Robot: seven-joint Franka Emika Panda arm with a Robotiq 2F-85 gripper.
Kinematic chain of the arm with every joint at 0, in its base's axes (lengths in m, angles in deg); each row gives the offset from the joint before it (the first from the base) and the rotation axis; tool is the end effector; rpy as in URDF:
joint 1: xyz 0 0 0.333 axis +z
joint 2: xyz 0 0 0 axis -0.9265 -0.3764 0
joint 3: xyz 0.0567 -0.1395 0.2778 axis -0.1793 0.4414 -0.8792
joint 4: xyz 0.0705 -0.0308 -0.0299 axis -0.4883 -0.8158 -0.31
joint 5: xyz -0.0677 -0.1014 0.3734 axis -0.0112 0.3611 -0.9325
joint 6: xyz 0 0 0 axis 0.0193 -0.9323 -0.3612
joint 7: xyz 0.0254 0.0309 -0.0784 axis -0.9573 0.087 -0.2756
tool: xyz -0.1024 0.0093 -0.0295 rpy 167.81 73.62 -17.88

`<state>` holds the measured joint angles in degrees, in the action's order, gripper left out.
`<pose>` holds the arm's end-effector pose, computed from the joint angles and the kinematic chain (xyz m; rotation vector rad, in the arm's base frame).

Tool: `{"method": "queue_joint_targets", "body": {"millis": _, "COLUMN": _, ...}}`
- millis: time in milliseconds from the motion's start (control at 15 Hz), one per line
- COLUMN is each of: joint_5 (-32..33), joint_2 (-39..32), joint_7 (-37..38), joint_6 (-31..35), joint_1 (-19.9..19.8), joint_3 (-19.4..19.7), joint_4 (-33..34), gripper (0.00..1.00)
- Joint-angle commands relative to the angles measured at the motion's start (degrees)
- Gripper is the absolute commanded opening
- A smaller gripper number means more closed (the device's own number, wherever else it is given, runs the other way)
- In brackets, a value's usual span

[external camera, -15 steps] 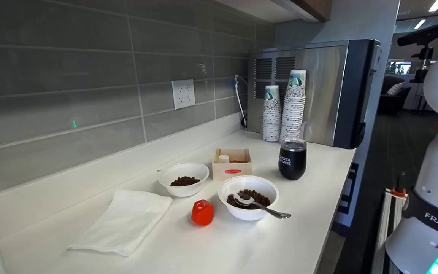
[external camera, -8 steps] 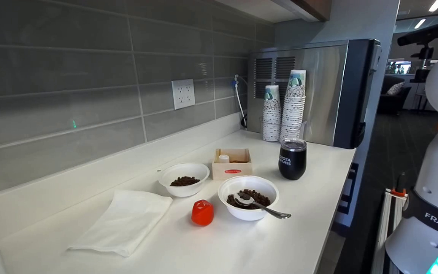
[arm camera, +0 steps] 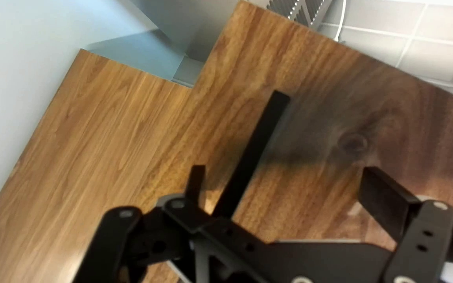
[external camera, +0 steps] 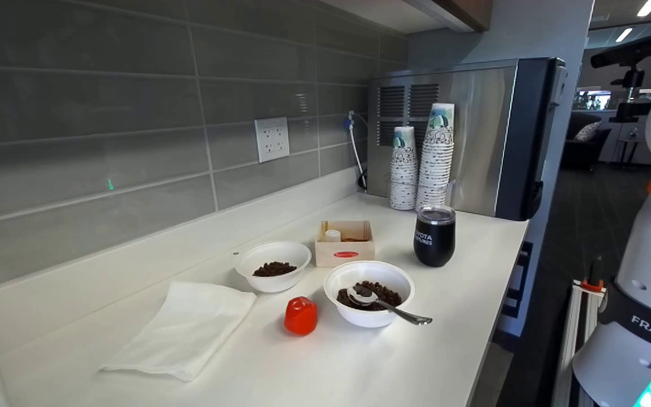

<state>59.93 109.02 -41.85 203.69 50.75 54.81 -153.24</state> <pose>0.0855 -0.1539 0.7530 2.1577 -0.1634 1.2506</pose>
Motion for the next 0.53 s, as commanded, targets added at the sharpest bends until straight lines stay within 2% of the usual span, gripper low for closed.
{"method": "queue_joint_targets", "body": {"millis": 0, "joint_5": 0.93, "joint_2": -7.46, "joint_7": -0.10, "joint_6": 4.08, "joint_1": 2.92, "joint_3": 1.33, "joint_4": 4.27, "gripper": 1.00}}
{"method": "queue_joint_targets", "body": {"millis": 467, "joint_5": -1.20, "joint_2": -21.22, "joint_7": -0.77, "joint_6": 9.09, "joint_1": 4.65, "joint_3": 3.21, "joint_4": 12.46, "gripper": 1.00}}
